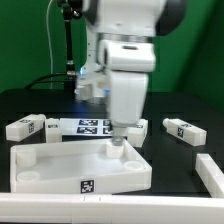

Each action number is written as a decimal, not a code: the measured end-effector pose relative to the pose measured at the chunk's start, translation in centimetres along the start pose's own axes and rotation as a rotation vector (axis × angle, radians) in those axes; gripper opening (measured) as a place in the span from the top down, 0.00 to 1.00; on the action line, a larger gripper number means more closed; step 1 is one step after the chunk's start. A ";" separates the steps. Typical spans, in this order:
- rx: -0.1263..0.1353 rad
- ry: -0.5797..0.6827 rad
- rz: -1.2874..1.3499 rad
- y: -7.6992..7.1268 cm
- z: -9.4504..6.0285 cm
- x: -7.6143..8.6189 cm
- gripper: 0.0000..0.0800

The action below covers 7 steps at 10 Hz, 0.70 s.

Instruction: Assemble desk

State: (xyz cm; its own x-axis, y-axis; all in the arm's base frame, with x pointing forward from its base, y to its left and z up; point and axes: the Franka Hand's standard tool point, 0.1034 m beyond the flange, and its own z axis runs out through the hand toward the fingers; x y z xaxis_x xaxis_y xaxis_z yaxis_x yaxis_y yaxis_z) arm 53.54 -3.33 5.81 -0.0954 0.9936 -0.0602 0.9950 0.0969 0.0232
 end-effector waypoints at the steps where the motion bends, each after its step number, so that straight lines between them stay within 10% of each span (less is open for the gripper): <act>1: 0.006 0.001 -0.047 -0.4 0.2 -0.9 0.19; 5: 0.008 0.002 -0.023 -0.5 0.3 -0.8 0.19; 7: 0.041 0.009 -0.041 -3.0 1.3 -1.4 0.19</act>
Offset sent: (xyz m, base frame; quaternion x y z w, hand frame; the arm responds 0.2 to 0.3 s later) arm 0.0000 0.0000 0.0000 0.0000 0.0000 0.0000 1.0000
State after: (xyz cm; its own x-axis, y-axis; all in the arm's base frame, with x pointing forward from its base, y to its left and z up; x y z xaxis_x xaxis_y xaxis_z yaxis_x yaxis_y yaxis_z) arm 50.73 -5.07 4.49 -0.1364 0.9893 -0.0516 0.9906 0.1355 -0.0196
